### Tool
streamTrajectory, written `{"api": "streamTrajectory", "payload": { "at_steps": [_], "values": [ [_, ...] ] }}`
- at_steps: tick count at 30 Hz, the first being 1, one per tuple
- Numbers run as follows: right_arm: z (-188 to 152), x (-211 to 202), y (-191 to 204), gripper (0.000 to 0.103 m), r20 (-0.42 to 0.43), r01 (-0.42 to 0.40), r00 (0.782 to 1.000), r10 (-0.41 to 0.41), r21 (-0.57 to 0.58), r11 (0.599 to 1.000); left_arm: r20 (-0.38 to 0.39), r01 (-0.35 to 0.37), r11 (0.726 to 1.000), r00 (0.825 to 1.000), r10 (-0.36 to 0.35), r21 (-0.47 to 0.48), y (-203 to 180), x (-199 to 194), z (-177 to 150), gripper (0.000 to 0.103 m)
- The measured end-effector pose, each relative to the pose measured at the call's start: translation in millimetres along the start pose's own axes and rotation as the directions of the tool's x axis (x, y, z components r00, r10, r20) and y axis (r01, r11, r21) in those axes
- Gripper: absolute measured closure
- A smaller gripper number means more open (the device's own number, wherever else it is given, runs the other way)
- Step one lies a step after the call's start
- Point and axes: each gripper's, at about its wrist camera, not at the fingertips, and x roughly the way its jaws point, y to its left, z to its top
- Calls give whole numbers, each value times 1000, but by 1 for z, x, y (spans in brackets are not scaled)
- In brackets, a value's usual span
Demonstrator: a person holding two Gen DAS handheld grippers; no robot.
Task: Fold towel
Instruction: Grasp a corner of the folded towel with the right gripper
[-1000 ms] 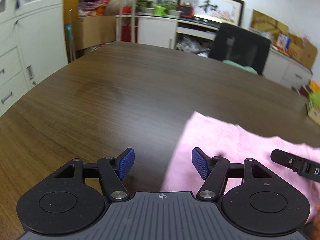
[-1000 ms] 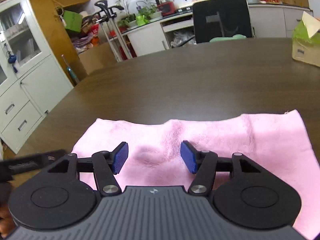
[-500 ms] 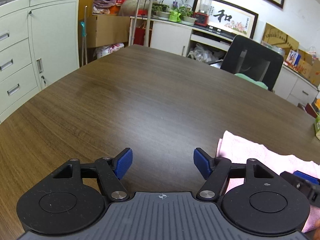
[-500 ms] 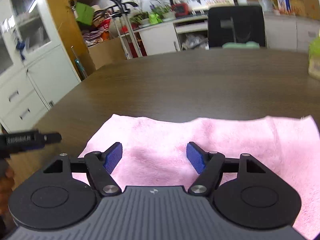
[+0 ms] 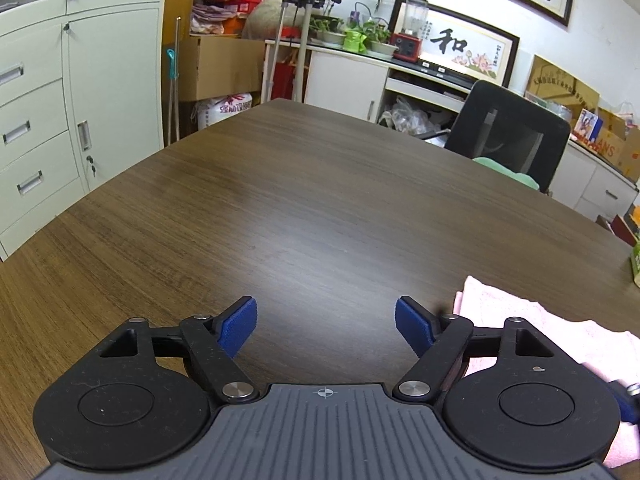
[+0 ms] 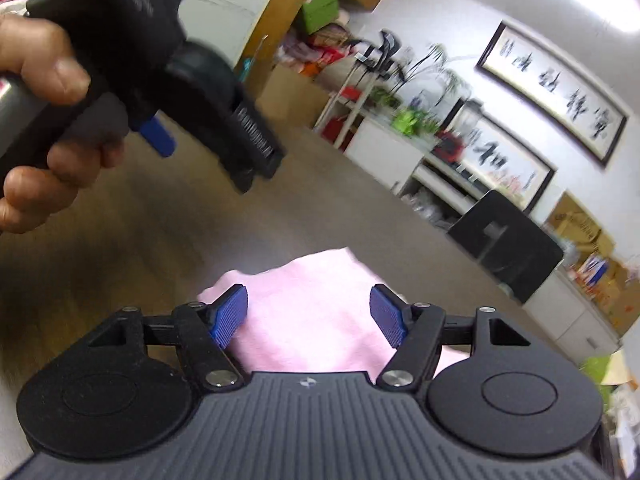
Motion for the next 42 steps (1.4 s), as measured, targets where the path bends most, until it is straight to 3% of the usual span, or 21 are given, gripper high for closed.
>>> {"api": "streamTrajectory", "payload": {
  "at_steps": [4, 10, 13, 15, 18, 24, 29, 35, 38, 42],
  "values": [
    [1, 7, 1, 30, -38, -92, 995, 93, 41, 995, 10, 13, 1000, 1000, -13, 14, -1, -3, -1, 21],
    [-1, -8, -5, 30, 18, -211, 977, 211, 146, 966, 6, 24, 1000, 1000, -24, -2, 1, -3, 1, 20],
    [-2, -11, -3, 37, 35, -277, 961, 275, 149, 949, 8, 26, 1000, 1000, -26, -15, 4, -4, 2, 18],
    [-1, -11, 3, 52, 23, -259, 966, 259, 130, 957, 8, 29, 999, 1000, -29, -15, 5, -4, 3, 17],
    [-2, -8, 14, 63, -19, -196, 980, 197, 58, 979, 2, 30, 999, 1000, -30, -13, 6, -3, 3, 17],
    [-2, -13, 34, 64, -37, -129, 991, 125, -142, 981, -18, 55, 998, 998, -55, -20, 9, -3, 3, 16],
    [-1, -7, 44, 64, -61, -91, 995, 75, -332, 939, -18, 64, 998, 998, -64, -20, 9, -4, 2, 15],
    [2, 4, 54, 64, -70, -83, 996, 57, -461, 884, -16, 78, 997, 997, -78, -9, 8, -6, 0, 12],
    [3, 8, 61, 71, -84, -91, 995, 56, -508, 857, -20, 85, 996, 996, -85, -12, 8, -6, 1, 11],
    [5, 10, 62, 82, -107, -133, 990, 92, -498, 857, -22, 91, 996, 996, -91, -23, 9, -6, 2, 9]
  ]
}}
